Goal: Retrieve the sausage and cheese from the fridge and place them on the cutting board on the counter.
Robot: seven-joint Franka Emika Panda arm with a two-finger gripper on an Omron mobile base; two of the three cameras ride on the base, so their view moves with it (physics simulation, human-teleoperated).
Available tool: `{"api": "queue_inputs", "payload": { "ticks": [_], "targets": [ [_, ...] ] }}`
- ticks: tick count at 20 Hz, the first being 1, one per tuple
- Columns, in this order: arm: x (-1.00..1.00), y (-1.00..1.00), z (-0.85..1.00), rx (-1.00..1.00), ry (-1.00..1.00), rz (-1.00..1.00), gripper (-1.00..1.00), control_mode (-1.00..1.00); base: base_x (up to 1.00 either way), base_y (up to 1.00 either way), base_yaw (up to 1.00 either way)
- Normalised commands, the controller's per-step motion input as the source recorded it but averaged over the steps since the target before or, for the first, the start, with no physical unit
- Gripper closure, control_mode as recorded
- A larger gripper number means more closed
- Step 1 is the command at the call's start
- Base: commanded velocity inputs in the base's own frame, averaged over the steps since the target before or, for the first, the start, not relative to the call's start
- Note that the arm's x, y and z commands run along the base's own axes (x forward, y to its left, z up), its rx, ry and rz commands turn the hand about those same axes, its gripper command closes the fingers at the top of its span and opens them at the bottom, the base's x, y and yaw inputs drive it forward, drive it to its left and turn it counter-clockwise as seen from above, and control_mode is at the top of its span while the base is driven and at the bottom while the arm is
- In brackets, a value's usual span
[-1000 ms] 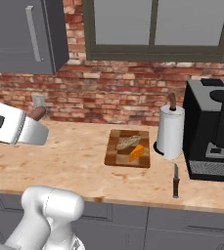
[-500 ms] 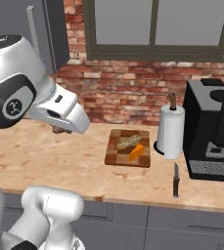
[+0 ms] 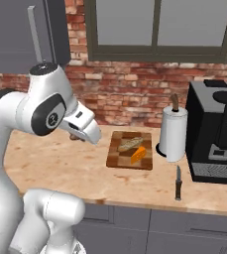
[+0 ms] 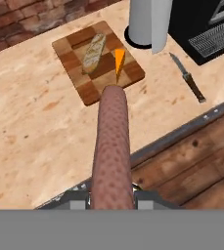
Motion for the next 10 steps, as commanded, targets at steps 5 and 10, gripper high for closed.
{"api": "queue_inputs", "payload": {
  "ticks": [5,10],
  "targets": [
    [0.9,-0.01,-0.45,0.09,0.05,0.0,1.0,-1.0,0.0,0.0,0.0],
    [0.89,-0.09,-0.25,0.01,0.23,-0.1,1.0,-1.0,0.0,0.0,0.0]
  ]
}}
